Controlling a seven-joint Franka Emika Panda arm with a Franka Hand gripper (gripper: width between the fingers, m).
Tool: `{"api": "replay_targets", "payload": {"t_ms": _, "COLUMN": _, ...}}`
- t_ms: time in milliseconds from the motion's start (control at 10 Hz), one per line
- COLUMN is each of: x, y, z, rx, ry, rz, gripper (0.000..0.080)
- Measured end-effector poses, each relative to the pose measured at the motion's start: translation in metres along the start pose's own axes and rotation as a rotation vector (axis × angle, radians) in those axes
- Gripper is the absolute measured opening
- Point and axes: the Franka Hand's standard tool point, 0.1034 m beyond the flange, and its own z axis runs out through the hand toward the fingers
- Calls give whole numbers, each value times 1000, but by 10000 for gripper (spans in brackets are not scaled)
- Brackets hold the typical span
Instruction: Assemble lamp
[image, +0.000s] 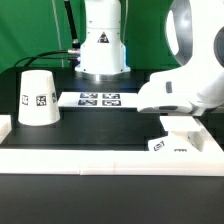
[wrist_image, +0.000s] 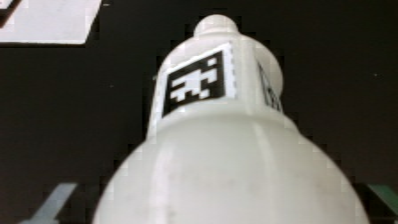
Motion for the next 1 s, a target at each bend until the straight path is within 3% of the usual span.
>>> {"api": "replay_targets", "payload": {"t_ms": 200, "x": 0, "y": 1, "z": -1, "rx": 1, "ry": 0, "rz": -8, "gripper": 576}}
{"api": "replay_targets", "payload": {"t_ms": 800, "x": -33, "y": 20, "z": -57, "rx": 32, "ry": 24, "rz": -104, "gripper": 577}}
{"api": "replay_targets", "payload": {"t_ms": 1000, "x": -39, "y": 21, "z": -78, "rx": 35, "ry": 55, "rz": -107, "gripper": 577}}
